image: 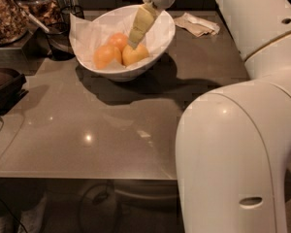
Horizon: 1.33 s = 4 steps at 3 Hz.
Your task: Pick orange from white bowl
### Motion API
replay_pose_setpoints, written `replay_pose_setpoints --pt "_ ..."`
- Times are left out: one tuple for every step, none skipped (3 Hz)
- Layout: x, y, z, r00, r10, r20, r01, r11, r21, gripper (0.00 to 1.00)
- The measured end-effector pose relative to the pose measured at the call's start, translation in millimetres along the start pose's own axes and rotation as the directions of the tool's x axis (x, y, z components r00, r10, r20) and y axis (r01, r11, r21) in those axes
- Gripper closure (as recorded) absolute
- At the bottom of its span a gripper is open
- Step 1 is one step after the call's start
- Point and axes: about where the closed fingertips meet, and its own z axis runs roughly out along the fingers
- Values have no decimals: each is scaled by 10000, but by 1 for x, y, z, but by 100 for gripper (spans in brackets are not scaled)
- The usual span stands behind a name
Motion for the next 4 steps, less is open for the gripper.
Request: replay_pose_setpoints --pt "-3 -4 11 10000 9 -91 -10 10000 -58 23" --pt "-2 -6 23 9998 45 -202 -49 9998 -209 23" --pt "1 -8 35 9994 134 -307 -145 9992 -365 28" --pt "4 -12 41 9991 237 -350 -252 9988 -426 32"
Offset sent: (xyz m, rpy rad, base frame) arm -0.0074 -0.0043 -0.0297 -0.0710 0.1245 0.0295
